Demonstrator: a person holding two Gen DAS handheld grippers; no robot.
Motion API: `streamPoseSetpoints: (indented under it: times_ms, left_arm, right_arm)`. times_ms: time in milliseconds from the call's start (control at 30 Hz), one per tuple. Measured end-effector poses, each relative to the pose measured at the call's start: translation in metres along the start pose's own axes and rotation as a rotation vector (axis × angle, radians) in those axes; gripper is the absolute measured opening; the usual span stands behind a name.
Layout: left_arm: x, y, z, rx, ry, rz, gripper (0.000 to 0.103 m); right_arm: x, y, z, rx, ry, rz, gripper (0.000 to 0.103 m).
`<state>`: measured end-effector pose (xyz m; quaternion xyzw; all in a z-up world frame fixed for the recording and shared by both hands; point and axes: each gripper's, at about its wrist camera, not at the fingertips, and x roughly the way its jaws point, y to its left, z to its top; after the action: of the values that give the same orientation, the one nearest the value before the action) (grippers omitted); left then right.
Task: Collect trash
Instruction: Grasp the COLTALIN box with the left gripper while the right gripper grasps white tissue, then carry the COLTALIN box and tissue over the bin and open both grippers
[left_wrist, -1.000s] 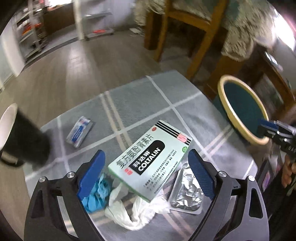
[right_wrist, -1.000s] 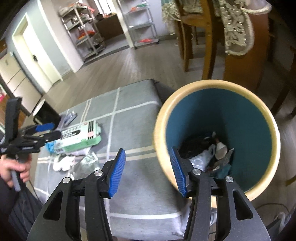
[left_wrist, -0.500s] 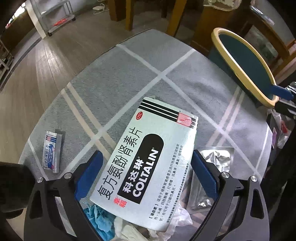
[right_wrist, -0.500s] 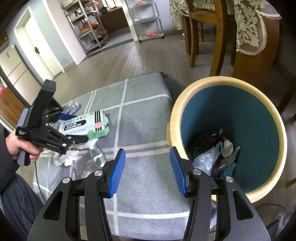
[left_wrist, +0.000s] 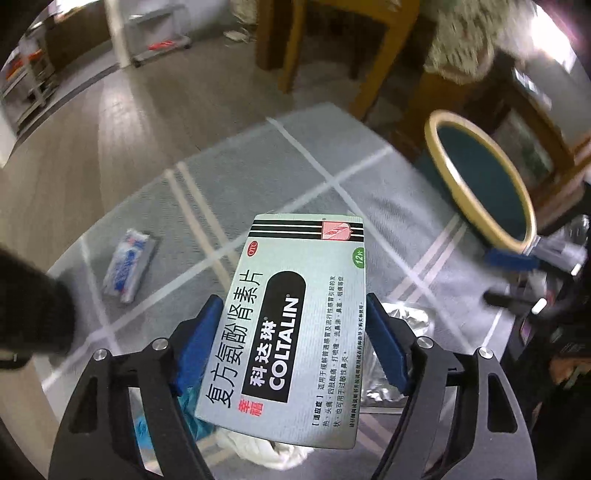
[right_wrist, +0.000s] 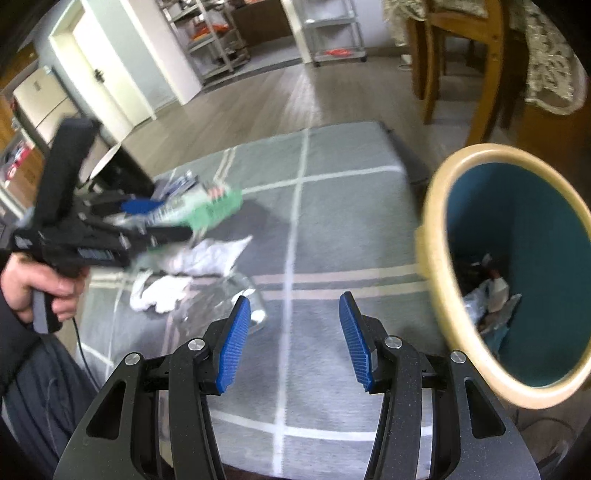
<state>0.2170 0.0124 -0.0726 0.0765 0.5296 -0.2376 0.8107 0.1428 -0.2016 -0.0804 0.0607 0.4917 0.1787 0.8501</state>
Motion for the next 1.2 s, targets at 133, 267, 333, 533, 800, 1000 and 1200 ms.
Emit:
streamPoseSetpoints:
  times_ms: [133, 267, 333, 533, 800, 1000, 1200]
  left_arm:
    - [-0.032, 0.011, -0.004, -0.082, -0.088, 0.022, 0.075]
    - [-0.057, 0.025, -0.013, -0.179, -0.167, 0.045, 0.075]
    - [-0.070, 0.032, -0.021, -0.226, -0.202, 0.047, 0.075]
    - [-0.087, 0.045, -0.038, -0.351, -0.269, 0.042, 0.075]
    - [-0.093, 0.045, -0.044, -0.395, -0.303, 0.069, 0.075]
    - [-0.092, 0.045, -0.044, -0.418, -0.313, 0.076, 0.075]
    - [-0.094, 0.042, -0.042, -0.425, -0.326, 0.083, 0.075]
  right_arm:
    - [0.013, 0.016, -0.004, -0.032, 0.026, 0.028, 0.062]
    - [0.022, 0.034, -0.001, -0.067, 0.022, 0.052, 0.062]
    - [0.025, 0.044, 0.003, -0.099, 0.016, 0.065, 0.062]
    - [0.043, 0.075, 0.016, -0.176, 0.014, 0.091, 0.062]
    - [0.072, 0.116, 0.026, -0.340, 0.021, 0.067, 0.057]
    - [0.087, 0.124, 0.027, -0.370, 0.037, 0.059, 0.023]
    - [0.070, 0.107, 0.034, -0.293, -0.012, 0.096, 0.014]
